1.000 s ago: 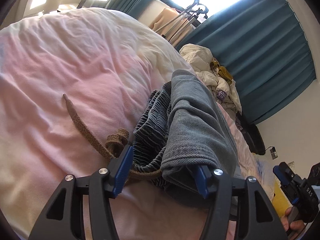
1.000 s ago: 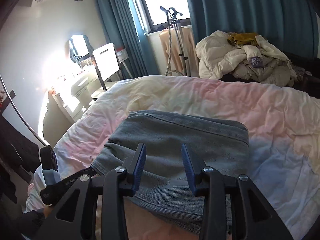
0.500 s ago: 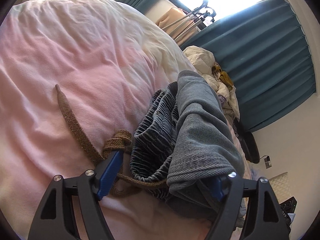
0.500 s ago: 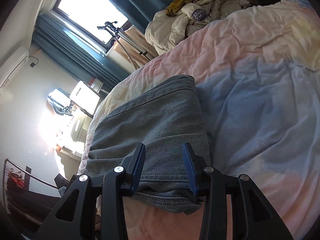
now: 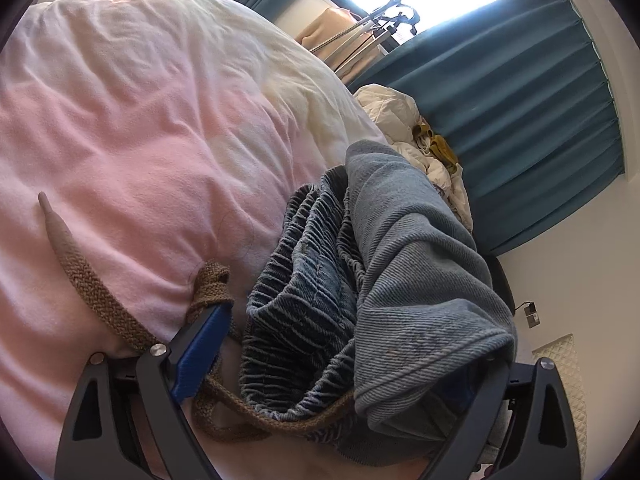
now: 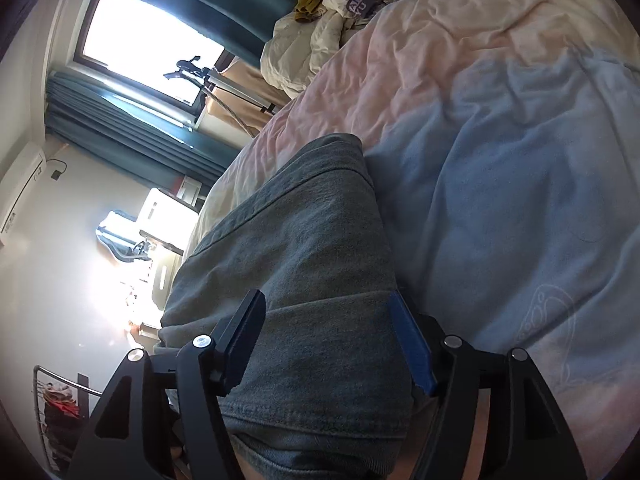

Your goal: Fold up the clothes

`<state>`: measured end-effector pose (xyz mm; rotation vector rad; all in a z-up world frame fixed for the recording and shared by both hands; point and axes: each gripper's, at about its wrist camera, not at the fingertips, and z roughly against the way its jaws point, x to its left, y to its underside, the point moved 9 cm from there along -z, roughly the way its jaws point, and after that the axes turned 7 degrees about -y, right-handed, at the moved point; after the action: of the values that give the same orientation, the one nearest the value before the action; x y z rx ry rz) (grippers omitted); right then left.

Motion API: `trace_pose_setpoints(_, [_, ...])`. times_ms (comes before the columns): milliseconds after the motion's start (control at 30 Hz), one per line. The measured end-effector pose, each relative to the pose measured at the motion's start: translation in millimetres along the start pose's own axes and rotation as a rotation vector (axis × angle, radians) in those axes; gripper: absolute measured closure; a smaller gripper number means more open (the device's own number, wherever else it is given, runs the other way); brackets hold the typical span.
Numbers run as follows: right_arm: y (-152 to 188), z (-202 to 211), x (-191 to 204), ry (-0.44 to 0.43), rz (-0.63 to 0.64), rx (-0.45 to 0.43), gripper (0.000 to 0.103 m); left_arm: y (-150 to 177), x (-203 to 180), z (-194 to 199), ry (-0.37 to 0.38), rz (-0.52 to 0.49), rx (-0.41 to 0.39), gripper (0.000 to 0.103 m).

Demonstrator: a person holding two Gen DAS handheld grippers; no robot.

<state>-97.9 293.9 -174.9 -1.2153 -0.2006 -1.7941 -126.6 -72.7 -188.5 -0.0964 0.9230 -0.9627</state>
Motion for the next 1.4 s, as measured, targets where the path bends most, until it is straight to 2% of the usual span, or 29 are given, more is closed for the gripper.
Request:
trace_pose_setpoints(133, [8.5, -29.6, -19.0, -0.016, -0.047, 0.100, 0.034, -1.9, -7.8, -8.5, 0.031, -0.040, 0.035, 0.006])
trace_pose_setpoints(267, [7.3, -35.8, -19.9, -0.102, -0.081, 0.115, 0.034, -3.3, -18.2, -12.1, 0.074, -0.076, 0.060, 0.006])
trace_pose_setpoints(333, [5.7, -35.2, -11.1, -0.163, -0.093, 0.120, 0.032, -4.5, -21.5, -7.8, 0.111, -0.070, 0.053, 0.006])
trace_pose_setpoints(533, [6.8, -23.3, 42.8, -0.248, 0.060, 0.121, 0.029, -4.4, -38.9, 9.7, 0.227, -0.069, 0.025, 0.007])
trace_pose_setpoints(633, [11.9, -25.6, 49.3, -0.236, 0.099, 0.125, 0.026, -1.7, -34.6, 0.5, 0.185, -0.066, 0.044, 0.007])
trace_pose_setpoints(767, [17.3, -44.9, 16.3, -0.175, -0.014, 0.157, 0.027, 4.9, -23.2, -18.2, 0.091, -0.069, 0.081, 0.008])
trace_pose_setpoints(833, [23.1, -55.3, -3.1, -0.141, -0.061, 0.181, 0.030, 5.4, -25.2, -19.3, 0.079, -0.082, 0.066, 0.008])
trace_pose_setpoints(933, [21.2, -61.8, -3.6, -0.142, -0.043, 0.175, 0.029, 5.4, -20.6, -21.7, 0.071, -0.079, 0.055, 0.008])
trace_pose_setpoints(967, [20.2, -62.1, 0.5, -0.149, -0.032, 0.175, 0.029, 4.4, -20.3, -21.9, 0.073, -0.074, 0.055, 0.008])
trace_pose_setpoints(1067, [18.6, -52.9, 30.2, -0.246, 0.040, 0.158, 0.028, 0.8, -20.7, -20.6, 0.085, -0.061, 0.048, 0.009])
trace_pose_setpoints(1200, [13.1, -42.3, 49.7, -0.317, 0.065, 0.120, 0.028, -3.5, -28.2, -6.9, 0.115, -0.089, 0.003, 0.023])
trace_pose_setpoints(1300, [13.0, -49.2, 28.9, -0.250, 0.026, 0.113, 0.029, -3.1, -45.1, 9.0, 0.119, -0.182, -0.054, 0.032])
trace_pose_setpoints(1400, [12.9, -55.3, 5.4, -0.144, 0.008, 0.107, 0.033, 0.9, -55.8, 13.7, 0.097, -0.253, -0.069, 0.033])
